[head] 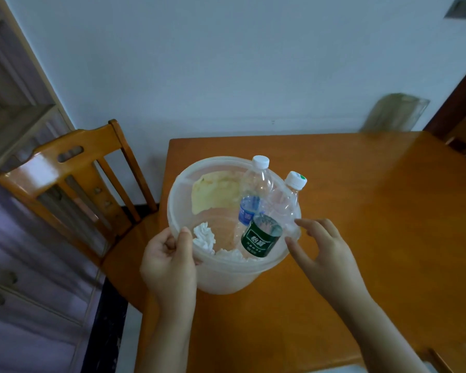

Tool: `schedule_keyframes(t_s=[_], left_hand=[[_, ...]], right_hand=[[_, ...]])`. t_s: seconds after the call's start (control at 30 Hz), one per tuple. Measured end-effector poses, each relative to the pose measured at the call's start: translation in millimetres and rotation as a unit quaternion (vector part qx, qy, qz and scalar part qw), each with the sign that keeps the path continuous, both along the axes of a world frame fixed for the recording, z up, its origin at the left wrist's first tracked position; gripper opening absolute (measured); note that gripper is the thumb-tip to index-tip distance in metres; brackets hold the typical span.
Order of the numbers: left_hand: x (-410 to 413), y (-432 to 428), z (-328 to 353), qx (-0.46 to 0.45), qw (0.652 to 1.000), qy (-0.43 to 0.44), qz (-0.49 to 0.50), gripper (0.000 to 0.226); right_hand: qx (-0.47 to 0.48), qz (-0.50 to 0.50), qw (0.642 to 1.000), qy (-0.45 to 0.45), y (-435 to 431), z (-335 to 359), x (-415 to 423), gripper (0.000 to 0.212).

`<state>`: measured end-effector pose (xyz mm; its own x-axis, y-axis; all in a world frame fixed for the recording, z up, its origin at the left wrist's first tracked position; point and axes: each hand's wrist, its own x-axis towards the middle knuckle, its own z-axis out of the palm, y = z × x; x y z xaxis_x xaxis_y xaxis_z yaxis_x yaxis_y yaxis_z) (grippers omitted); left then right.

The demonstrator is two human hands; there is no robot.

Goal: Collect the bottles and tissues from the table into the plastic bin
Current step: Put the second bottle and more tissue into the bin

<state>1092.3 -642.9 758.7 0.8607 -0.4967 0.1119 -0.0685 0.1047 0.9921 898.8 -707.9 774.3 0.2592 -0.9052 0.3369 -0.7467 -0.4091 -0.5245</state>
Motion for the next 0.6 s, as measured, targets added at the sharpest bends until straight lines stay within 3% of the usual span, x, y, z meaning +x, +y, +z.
schedule_keyframes(t_s=[0.17,0.3,0.5,0.6], left_hand=[[-37.8,20.7,7.0,-0.005,1.000,0.005,0.004,0.009],[-84.7,43.8,15.0,-0.012,1.000,-0.016,0.016,0.029],[-161.3,90.5,8.1,0.022,1.000,-0.017,0.013,0.013],[-192.3,117.8,8.3,0.031,0.999,-0.009,0.004,0.018]], right_hand=[[0.033,0.000,0.998,-0.046,15.4,-1.0,-40.7,0.053],[0.068,-0.006,0.992,-0.104,33.0,-4.1,-85.6,0.059],[0.111,-0.013,0.979,-0.172,71.1,-13.3,-157.8,0.057],[0.114,-0.030,0.975,-0.188,96.8,-15.6,-186.9,0.051]])
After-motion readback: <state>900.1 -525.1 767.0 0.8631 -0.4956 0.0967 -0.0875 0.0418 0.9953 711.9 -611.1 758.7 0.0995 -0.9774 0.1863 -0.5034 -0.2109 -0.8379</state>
